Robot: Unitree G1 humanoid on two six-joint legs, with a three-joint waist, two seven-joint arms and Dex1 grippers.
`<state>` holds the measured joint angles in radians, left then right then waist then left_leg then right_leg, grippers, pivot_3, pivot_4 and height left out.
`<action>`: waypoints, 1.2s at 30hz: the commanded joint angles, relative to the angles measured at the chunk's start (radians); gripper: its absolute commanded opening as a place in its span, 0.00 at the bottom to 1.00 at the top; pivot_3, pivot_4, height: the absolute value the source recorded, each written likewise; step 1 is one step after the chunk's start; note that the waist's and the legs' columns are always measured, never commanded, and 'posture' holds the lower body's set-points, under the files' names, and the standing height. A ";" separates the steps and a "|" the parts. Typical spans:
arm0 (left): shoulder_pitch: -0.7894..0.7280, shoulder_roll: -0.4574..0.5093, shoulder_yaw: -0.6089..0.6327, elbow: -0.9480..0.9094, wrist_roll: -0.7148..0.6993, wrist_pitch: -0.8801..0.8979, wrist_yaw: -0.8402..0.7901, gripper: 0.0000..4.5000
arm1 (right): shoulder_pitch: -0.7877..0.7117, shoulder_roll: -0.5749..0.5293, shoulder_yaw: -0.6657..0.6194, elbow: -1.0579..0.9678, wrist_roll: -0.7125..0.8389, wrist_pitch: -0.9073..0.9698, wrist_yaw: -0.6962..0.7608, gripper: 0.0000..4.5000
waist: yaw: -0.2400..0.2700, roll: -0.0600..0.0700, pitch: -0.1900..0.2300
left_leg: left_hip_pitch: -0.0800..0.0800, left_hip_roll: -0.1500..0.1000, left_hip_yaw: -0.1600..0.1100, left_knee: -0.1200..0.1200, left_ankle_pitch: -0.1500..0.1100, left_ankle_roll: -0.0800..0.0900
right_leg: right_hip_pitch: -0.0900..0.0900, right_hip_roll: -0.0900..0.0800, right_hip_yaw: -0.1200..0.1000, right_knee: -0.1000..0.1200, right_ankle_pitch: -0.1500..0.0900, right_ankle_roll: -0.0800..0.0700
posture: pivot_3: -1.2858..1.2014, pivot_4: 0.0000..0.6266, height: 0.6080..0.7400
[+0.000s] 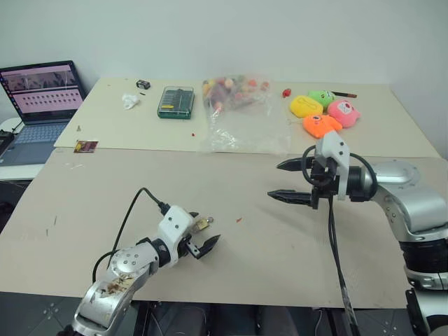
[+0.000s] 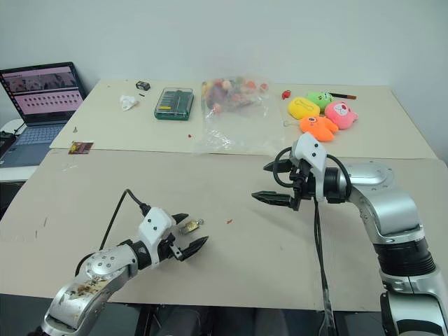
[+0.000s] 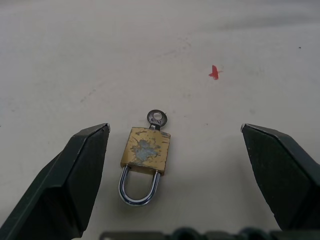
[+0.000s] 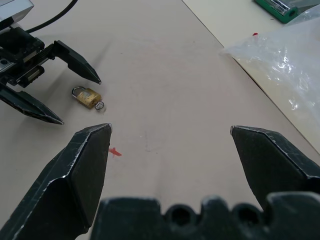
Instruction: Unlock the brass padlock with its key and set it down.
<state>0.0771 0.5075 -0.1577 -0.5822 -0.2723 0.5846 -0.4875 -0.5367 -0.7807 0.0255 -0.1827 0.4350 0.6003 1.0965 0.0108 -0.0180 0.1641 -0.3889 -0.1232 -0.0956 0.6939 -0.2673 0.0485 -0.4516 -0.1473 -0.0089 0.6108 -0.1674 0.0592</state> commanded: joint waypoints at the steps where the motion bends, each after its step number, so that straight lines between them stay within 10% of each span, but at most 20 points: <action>1: 0.018 0.008 0.016 -0.006 0.011 -0.048 -0.016 1.00 | -0.015 -0.014 -0.032 -0.021 0.011 -0.013 -0.004 1.00 | 0.000 0.000 0.000 | 0.000 0.000 0.000 0.000 0.000 0.000 | 0.000 0.000 0.000 0.000 0.000 0.000 | 0.52 0.24 1.00; 9: -0.020 0.018 0.010 0.096 0.021 -0.104 -0.067 1.00 | -0.019 -0.010 -0.033 -0.016 0.006 -0.026 -0.012 1.00 | 0.001 0.000 0.000 | 0.000 0.000 0.000 0.000 0.000 0.000 | 0.000 0.000 0.000 0.000 0.000 0.000 | 0.52 0.24 1.00; 21: -0.169 0.022 -0.047 0.339 0.077 -0.244 -0.205 0.19 | -0.010 -0.025 -0.043 -0.012 -0.005 -0.049 -0.023 1.00 | 0.000 0.000 0.000 | 0.001 0.000 0.000 0.000 0.000 0.000 | 0.001 0.000 0.000 0.000 0.000 0.000 | 0.52 0.24 1.00; 27: -0.237 0.047 0.006 0.403 0.130 -0.368 -0.206 0.19 | 0.008 -0.028 -0.048 -0.022 0.012 -0.026 -0.033 1.00 | 0.000 0.000 0.000 | 0.001 0.000 0.000 0.000 0.000 0.000 | 0.001 0.000 0.000 0.000 0.000 0.000 | 0.52 0.24 1.00; 36: -0.458 0.251 0.002 0.560 0.631 -1.217 0.047 0.19 | -0.026 -0.017 -0.093 -0.006 0.240 0.311 -0.022 1.00 | 0.001 0.001 -0.001 | -0.002 0.000 0.001 -0.001 0.000 -0.001 | -0.001 -0.001 0.000 -0.003 0.001 -0.002 | 0.52 0.24 1.00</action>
<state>-0.3929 0.7664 -0.1411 -0.0218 0.2949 -0.5064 -0.4901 -0.5385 -0.8053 -0.0222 -0.1685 0.6099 0.8644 1.0691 0.0122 -0.0166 0.1632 -0.3908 -0.1232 -0.0945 0.6929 -0.2677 0.0490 -0.4531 -0.1487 -0.0085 0.6080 -0.1659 0.0581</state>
